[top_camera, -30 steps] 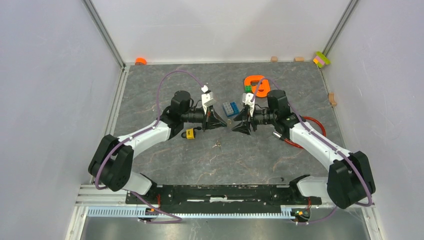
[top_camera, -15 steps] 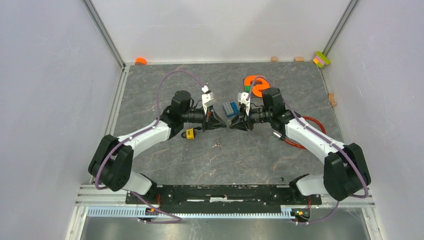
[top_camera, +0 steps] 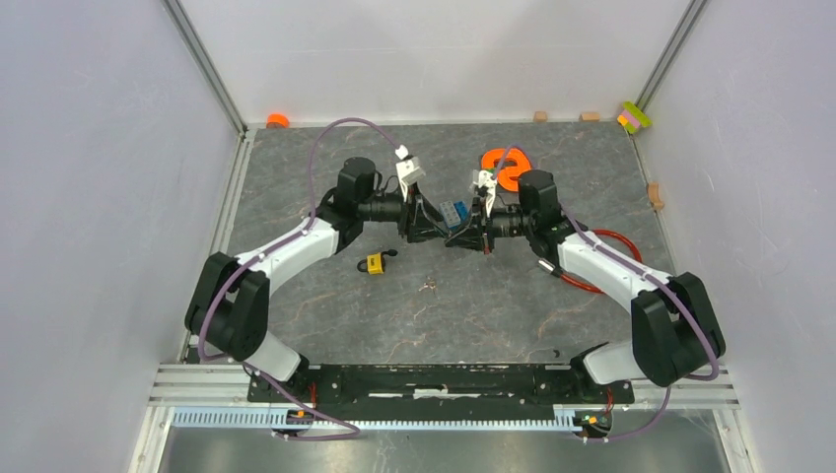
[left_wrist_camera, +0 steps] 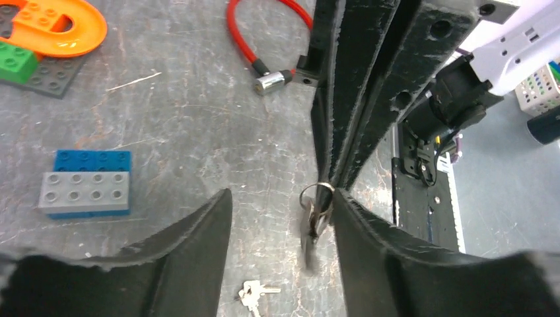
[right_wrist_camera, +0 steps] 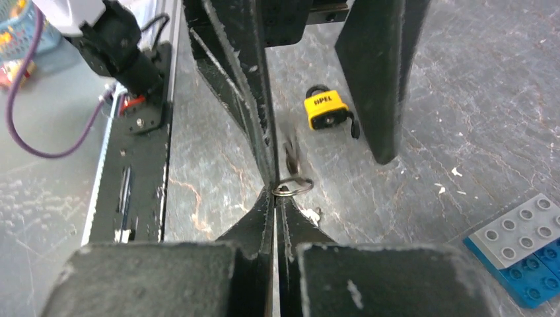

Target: Unlock with the key

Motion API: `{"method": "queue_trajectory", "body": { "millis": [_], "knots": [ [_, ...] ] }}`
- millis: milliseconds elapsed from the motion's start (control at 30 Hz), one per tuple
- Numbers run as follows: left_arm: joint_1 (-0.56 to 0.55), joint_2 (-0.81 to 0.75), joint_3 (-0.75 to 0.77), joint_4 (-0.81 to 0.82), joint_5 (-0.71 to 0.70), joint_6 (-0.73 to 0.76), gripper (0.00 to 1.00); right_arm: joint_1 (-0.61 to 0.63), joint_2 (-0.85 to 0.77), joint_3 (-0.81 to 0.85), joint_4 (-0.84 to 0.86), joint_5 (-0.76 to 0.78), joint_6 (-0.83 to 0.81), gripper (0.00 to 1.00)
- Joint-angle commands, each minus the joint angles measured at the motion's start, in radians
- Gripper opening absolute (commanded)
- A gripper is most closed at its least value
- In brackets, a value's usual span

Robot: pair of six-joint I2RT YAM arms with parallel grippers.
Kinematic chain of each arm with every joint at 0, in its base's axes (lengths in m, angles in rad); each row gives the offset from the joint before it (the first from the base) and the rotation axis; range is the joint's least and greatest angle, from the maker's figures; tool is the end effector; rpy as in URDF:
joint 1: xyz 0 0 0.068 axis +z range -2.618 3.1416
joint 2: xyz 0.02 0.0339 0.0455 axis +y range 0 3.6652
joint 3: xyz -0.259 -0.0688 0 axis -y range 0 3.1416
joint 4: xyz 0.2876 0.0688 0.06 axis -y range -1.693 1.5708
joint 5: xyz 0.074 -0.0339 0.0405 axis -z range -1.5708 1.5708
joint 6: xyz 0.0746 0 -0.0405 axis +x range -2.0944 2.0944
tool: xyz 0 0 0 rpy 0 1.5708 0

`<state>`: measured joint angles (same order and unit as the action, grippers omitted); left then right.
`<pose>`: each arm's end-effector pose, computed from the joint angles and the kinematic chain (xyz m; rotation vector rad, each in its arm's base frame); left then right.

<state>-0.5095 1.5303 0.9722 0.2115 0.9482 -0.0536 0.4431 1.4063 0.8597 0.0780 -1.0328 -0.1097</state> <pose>0.3159 -0.2459 0.2310 1.0691 1.6543 -1.2749 0.2929 0.2099 0.2201 -1.1518 1.6404 1.2527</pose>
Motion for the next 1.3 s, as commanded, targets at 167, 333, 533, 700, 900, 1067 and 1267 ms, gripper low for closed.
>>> {"method": "queue_trajectory", "body": {
  "millis": [167,333,533,700,900,1067,1267],
  "knots": [
    [0.067,-0.057,-0.077,0.166,-0.112,-0.109,1.0,-0.058,-0.035,-0.178,0.789,-0.047,0.696,0.0],
    [0.068,-0.081,-0.124,0.253,-0.097,-0.177,0.94,-0.108,-0.012,-0.247,1.052,-0.002,0.93,0.0],
    [0.038,-0.041,-0.135,0.397,0.045,-0.265,0.7,-0.142,0.009,-0.276,1.203,0.022,1.044,0.0],
    [0.004,0.011,-0.144,0.602,0.105,-0.394,0.58,-0.142,0.001,-0.289,1.218,0.028,1.042,0.0],
    [-0.014,0.075,-0.139,0.834,0.16,-0.571,0.54,-0.143,-0.02,-0.295,1.176,0.034,0.994,0.0],
    [-0.015,0.12,-0.128,1.0,0.173,-0.737,0.43,-0.142,-0.044,-0.297,1.105,0.042,0.938,0.0],
    [-0.021,0.125,-0.118,1.0,0.163,-0.756,0.29,-0.142,-0.052,-0.298,1.072,0.046,0.907,0.0]
  ]
}}
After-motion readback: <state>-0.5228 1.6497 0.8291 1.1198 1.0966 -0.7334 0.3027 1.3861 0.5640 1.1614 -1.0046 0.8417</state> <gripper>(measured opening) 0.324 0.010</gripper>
